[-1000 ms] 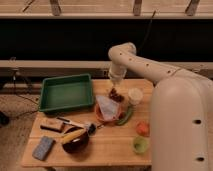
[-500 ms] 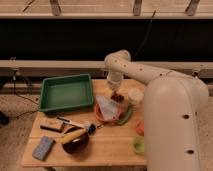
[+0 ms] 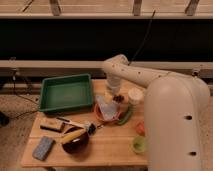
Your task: Wipe table surface with towel
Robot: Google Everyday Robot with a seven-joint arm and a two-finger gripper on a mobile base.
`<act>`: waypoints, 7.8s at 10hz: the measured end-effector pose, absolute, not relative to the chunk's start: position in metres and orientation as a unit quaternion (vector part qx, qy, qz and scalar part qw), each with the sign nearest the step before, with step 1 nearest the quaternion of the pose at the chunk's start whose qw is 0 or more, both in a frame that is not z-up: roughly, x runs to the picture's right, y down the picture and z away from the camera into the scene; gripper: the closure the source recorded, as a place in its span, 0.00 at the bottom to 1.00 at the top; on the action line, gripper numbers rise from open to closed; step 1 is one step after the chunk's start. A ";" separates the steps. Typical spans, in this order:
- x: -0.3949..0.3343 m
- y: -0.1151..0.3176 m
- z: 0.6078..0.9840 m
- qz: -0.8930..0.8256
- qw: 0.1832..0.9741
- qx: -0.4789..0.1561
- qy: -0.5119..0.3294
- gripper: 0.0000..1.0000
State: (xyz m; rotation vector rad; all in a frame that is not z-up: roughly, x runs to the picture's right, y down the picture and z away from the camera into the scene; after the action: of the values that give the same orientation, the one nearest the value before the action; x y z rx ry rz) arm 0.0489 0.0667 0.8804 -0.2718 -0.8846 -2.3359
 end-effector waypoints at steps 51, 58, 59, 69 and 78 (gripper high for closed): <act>0.065 0.103 0.783 -0.915 0.290 -0.009 -0.282 1.00; 0.057 0.167 0.776 -0.908 0.297 0.002 -0.294 1.00; 0.058 0.167 0.776 -0.907 0.299 0.002 -0.295 1.00; 0.056 0.226 0.772 -0.900 0.279 0.005 -0.334 1.00; -0.002 0.229 0.785 -0.904 0.252 0.032 -0.345 1.00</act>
State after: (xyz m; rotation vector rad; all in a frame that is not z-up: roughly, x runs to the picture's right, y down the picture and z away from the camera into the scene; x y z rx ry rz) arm -0.0024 0.2294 0.7847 0.0861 -0.9382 -2.4572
